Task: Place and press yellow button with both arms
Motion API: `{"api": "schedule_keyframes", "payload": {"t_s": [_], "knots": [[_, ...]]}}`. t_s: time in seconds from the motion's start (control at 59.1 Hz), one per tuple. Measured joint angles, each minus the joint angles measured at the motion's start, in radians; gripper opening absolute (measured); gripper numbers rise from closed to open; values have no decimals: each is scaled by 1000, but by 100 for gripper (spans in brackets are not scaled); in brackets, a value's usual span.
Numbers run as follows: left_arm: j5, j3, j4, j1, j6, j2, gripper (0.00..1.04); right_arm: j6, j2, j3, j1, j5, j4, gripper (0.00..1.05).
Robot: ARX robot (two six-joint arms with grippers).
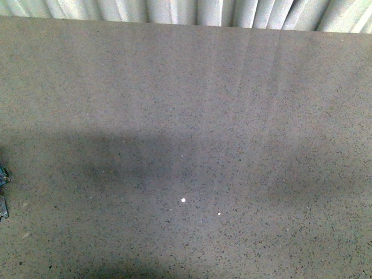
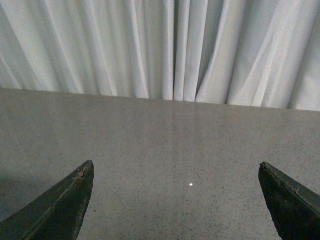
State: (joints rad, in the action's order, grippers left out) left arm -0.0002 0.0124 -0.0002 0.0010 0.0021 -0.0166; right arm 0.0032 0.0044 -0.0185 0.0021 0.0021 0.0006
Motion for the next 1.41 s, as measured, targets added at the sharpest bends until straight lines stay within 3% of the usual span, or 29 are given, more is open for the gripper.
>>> {"api": "schedule_keyframes", "payload": {"t_s": [1.033, 1.084, 1.117, 1.185, 1.287, 1.405], "knots": [[0, 0, 0, 0, 0, 0, 96, 0, 0, 0, 0, 0, 0, 96], [92, 32, -89, 26, 35, -38, 96, 0, 0, 0, 0, 1, 0, 96], [202, 95, -227, 69, 79, -125, 96, 0, 0, 0, 0, 0, 0, 96], [299, 163, -324, 119, 151, -284, 96, 0, 0, 0, 0, -3, 0, 96], [304, 191, -235, 156, 240, -463, 96, 0, 0, 0, 0, -2, 0, 96], [329, 237, -22, 248, 307, -699, 96, 0, 0, 0, 0, -2, 0, 96]]}}
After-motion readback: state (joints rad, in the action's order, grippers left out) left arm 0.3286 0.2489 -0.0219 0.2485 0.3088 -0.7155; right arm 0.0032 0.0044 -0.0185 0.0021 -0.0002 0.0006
